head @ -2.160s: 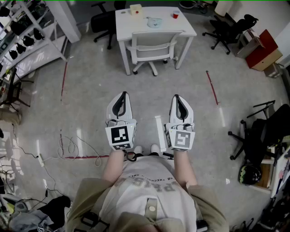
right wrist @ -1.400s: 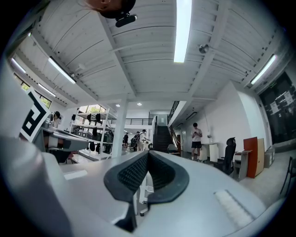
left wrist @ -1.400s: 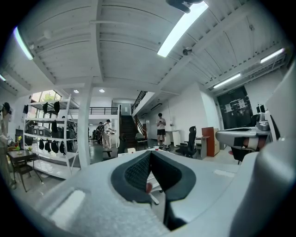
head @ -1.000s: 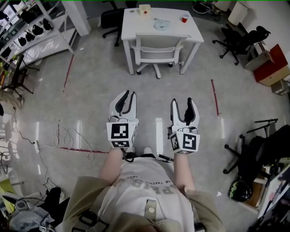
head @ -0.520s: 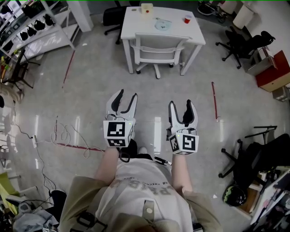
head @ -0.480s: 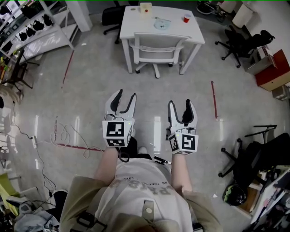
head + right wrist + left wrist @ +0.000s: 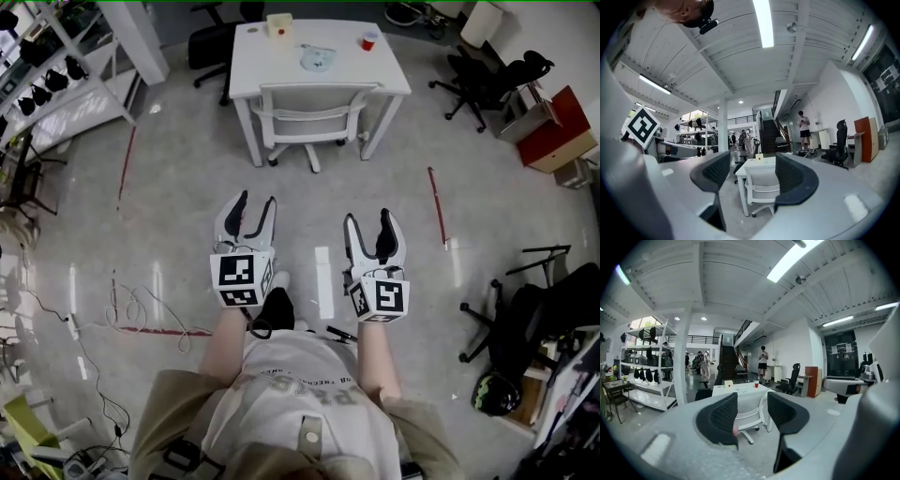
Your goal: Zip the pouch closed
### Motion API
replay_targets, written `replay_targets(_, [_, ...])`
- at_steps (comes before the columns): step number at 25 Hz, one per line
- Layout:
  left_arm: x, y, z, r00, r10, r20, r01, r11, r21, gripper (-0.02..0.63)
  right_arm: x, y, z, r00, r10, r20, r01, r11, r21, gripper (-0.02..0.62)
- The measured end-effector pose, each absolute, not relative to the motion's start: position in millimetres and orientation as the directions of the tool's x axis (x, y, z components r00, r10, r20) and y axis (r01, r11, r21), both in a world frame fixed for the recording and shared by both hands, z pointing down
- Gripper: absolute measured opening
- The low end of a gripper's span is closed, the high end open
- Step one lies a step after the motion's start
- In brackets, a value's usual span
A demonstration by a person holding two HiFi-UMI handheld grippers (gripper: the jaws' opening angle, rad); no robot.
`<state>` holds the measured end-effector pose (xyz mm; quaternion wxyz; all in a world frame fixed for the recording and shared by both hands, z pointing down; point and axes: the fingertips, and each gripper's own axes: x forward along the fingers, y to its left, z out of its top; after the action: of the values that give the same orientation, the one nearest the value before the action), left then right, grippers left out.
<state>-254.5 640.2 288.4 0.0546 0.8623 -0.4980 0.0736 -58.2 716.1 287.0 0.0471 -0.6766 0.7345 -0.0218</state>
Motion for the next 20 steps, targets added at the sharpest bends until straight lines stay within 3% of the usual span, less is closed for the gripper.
replay_targets(20, [-264.5,450.1,288.5,0.586,-0.785,0.198,-0.803,-0.596,0.01,0.207,-65.9,552.3,285.7,0.047,-0.998,-0.029,-0.993,-0.044,-0.105,0.278])
